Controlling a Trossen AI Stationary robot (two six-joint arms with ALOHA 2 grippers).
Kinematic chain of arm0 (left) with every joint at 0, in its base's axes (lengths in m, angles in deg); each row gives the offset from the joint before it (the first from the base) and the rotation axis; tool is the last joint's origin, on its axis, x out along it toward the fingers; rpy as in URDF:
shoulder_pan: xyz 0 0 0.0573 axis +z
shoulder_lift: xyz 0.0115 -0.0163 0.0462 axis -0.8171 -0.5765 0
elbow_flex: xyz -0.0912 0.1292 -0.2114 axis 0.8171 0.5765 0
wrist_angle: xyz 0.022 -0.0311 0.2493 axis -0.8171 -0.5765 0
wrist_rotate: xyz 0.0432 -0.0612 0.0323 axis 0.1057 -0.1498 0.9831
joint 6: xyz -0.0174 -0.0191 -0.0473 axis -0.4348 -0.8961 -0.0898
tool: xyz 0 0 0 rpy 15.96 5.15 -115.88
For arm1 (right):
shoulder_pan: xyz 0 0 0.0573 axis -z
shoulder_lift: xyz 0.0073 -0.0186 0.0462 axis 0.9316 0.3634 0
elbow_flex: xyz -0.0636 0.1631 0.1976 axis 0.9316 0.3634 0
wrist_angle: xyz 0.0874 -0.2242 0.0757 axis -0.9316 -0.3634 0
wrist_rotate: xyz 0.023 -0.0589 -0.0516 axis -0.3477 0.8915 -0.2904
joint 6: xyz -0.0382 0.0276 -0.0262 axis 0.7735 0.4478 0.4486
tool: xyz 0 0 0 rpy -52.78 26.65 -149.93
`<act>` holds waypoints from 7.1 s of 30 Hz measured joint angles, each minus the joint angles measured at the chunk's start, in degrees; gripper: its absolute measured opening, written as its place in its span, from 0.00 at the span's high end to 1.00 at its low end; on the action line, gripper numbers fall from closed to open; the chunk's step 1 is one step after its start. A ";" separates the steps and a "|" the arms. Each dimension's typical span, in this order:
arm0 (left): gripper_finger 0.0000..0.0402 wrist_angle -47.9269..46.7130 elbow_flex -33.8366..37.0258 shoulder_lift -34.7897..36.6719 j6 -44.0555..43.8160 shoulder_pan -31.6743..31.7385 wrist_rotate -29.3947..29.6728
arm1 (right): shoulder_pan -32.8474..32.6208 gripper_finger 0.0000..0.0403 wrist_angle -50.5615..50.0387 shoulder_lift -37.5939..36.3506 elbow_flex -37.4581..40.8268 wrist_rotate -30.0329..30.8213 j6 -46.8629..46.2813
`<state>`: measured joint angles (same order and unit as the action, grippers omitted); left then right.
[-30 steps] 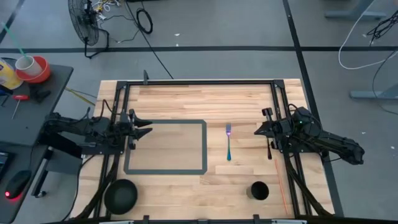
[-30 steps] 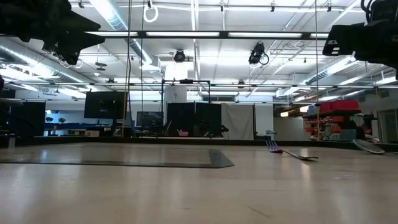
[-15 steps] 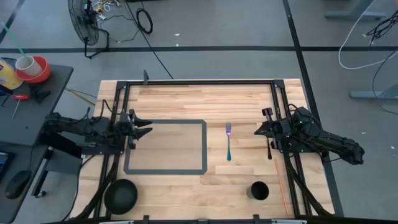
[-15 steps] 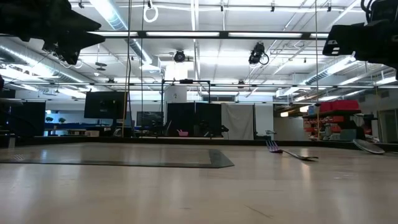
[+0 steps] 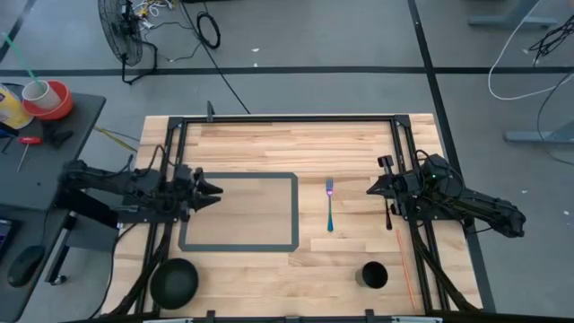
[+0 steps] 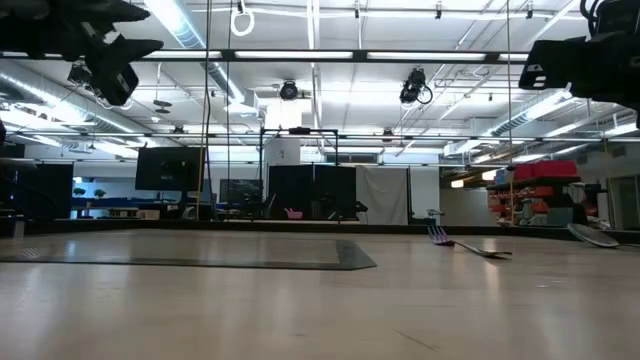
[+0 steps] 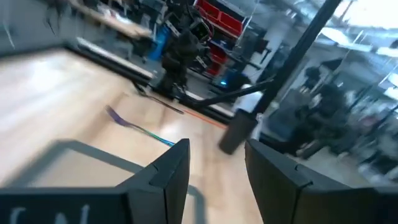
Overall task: Pick & Place Utensil
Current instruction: Put the black bowl on the table mat
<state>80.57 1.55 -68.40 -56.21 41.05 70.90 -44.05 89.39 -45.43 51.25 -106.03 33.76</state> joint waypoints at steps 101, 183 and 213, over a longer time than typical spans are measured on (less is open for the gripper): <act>0.64 -55.40 -59.93 -86.80 -58.31 -54.50 -7.92 | 0.02 0.96 -0.24 -0.01 0.00 0.00 0.00; 0.96 -55.07 -43.01 -66.56 26.91 -7.12 -2.59 | 0.02 0.96 -0.73 0.01 0.00 0.00 0.00; 0.94 -54.05 -42.99 -67.32 25.88 -8.27 -1.01 | 0.00 0.96 -0.71 0.01 0.00 0.00 0.00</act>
<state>26.52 -41.45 -135.73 -30.32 32.77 69.89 -44.05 88.68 -45.41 51.25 -106.03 33.76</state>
